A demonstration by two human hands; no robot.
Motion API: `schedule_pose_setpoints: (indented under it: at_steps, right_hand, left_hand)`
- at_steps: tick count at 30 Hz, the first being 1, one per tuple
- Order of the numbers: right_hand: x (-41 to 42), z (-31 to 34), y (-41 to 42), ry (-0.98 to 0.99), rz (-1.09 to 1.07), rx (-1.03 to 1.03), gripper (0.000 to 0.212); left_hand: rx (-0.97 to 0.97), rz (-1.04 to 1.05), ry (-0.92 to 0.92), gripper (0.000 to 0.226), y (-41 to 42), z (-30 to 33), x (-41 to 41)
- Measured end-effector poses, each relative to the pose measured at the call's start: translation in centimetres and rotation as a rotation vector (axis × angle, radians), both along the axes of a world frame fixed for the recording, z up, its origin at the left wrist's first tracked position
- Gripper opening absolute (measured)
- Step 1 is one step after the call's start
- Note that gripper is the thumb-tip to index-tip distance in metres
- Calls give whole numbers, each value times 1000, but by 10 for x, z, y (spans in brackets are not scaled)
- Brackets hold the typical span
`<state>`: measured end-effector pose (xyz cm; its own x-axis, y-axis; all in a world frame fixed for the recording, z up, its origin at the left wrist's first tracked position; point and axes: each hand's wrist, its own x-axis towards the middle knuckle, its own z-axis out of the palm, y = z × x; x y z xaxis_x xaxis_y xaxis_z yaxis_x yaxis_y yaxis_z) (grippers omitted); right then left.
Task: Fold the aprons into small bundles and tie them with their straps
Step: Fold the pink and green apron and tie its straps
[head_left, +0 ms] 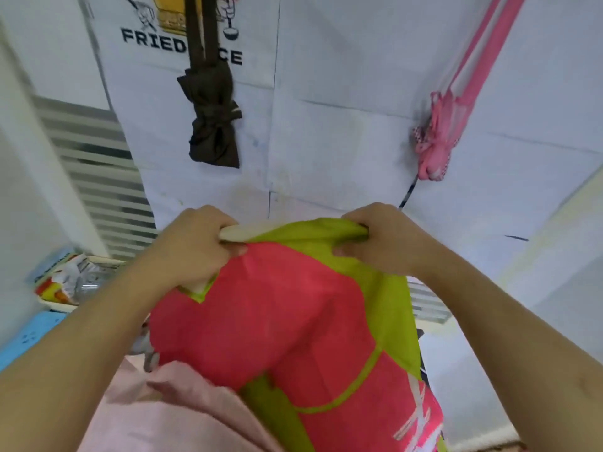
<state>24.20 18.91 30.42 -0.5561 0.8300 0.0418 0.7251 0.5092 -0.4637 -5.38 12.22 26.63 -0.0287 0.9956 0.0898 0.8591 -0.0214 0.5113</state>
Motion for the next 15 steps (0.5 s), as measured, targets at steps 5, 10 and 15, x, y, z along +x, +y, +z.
schedule_pose_setpoints:
  at_steps: [5,10,15]
  right_hand:
    - [13,16,9,-341,-131,101,39]
    - [13,2,-8,-38,-294,357,29]
    - [10,17,-26,-238,-195,113,41]
  left_hand:
    - [274,62,12,36,5,33,-21]
    - [347,40,69,37,1,17,-35]
    - [426,133,-6,35,2,18,-46]
